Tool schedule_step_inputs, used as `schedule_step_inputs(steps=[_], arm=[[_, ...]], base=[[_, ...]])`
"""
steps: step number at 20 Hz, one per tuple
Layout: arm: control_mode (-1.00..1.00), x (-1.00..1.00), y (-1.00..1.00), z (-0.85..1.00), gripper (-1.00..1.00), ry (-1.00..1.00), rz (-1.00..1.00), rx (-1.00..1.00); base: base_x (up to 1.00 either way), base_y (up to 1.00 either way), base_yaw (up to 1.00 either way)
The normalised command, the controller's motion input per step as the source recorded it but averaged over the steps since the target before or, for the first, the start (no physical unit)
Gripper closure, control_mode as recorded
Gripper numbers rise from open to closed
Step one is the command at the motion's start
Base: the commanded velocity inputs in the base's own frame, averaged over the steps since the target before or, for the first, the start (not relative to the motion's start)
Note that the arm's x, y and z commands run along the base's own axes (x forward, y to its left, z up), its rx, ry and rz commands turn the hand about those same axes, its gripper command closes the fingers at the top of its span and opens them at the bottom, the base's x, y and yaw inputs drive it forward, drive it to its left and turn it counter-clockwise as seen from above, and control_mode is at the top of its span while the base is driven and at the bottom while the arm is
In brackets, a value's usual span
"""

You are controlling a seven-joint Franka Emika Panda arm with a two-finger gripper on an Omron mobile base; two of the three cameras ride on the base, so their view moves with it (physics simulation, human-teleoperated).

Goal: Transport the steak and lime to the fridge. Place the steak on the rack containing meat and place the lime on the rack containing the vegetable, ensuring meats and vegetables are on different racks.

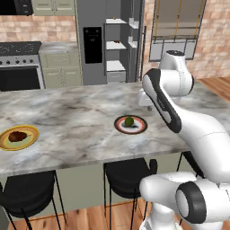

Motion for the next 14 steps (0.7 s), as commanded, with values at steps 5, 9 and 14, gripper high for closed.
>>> schedule_step_inputs(steps=[5, 9, 14], arm=[[-1.00, -0.16, 0.00, 0.00, -1.00, 0.00, 0.00, 0.00], [-1.00, -0.39, 0.00, 0.00, -1.00, 0.00, 0.00, 0.00], [-1.00, -0.32, 0.00, -0.11, -1.00, 0.08, 0.00, 0.00]], base=[[0.00, 0.00, 0.00], [0.00, 0.00, 0.00], [0.00, 0.00, 0.00]])
